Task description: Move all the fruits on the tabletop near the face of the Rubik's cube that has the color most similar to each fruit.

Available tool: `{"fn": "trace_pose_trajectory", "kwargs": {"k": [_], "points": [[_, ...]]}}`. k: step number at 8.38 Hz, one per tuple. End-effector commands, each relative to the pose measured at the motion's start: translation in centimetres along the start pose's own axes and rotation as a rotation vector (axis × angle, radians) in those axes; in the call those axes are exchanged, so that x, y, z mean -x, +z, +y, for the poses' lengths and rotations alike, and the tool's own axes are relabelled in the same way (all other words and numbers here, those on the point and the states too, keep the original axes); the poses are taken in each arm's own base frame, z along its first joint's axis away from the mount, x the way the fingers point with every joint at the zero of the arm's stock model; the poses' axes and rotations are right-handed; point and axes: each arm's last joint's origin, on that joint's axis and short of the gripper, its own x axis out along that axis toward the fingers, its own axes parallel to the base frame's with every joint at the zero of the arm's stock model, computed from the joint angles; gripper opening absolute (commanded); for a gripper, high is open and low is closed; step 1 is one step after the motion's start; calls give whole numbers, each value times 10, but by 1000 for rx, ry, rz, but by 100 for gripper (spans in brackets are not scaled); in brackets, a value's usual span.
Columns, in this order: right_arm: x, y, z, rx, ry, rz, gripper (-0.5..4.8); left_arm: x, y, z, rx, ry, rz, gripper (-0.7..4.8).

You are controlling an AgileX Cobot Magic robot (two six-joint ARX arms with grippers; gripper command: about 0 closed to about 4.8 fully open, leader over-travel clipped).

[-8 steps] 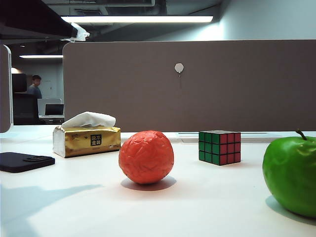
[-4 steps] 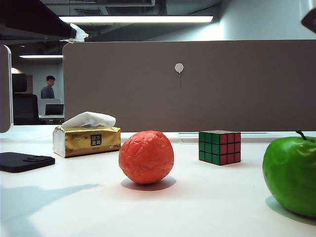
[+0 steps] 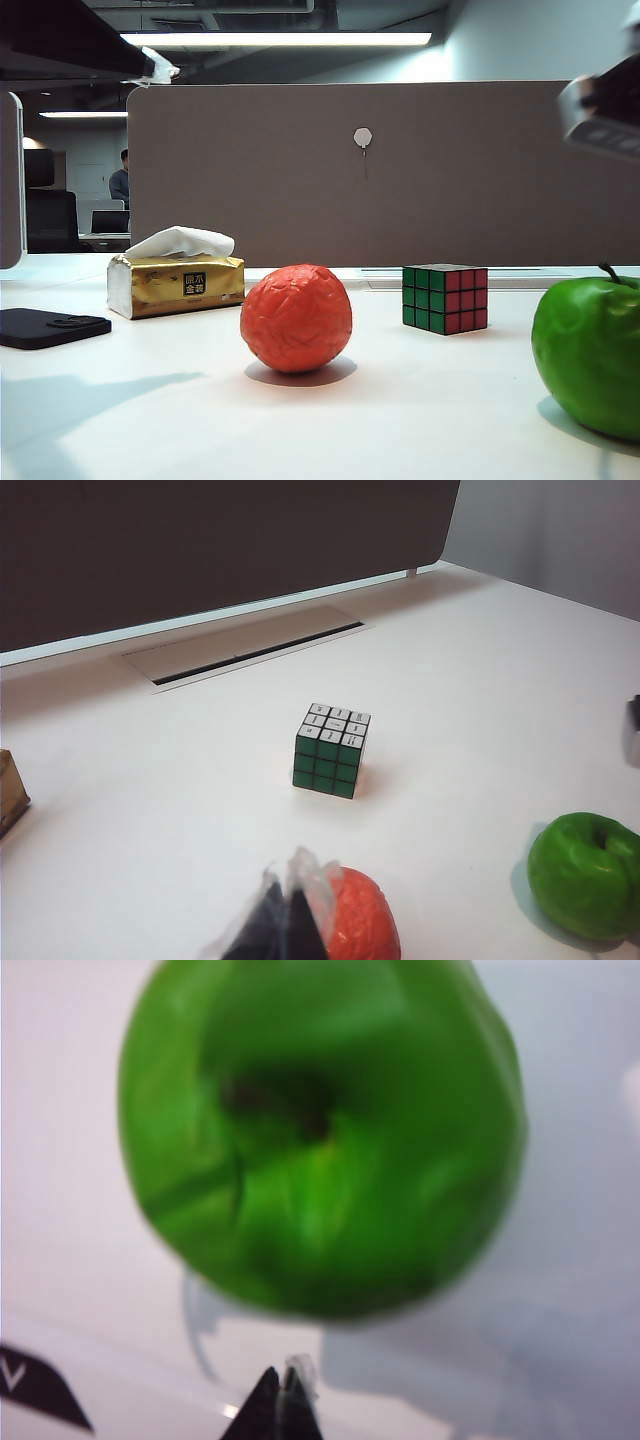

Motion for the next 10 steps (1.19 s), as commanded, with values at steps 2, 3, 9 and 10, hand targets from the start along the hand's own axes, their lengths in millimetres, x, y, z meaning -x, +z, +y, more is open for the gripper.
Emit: {"fn": "trace_pose_trajectory", "kwargs": {"k": [2, 3, 9, 10], "points": [[-19, 31, 13, 65, -61, -189, -1, 0, 3, 0, -1, -1, -21, -5], [-19, 33, 13, 71, -53, -208, -1, 0, 3, 0, 0, -1, -20, -5], [-43, 77, -5, 43, -10, -298, -1, 0, 3, 0, 4, -1, -18, -5], [-43, 76, -4, 47, 14, -278, -1, 0, 3, 0, 4, -1, -18, -5]]}}
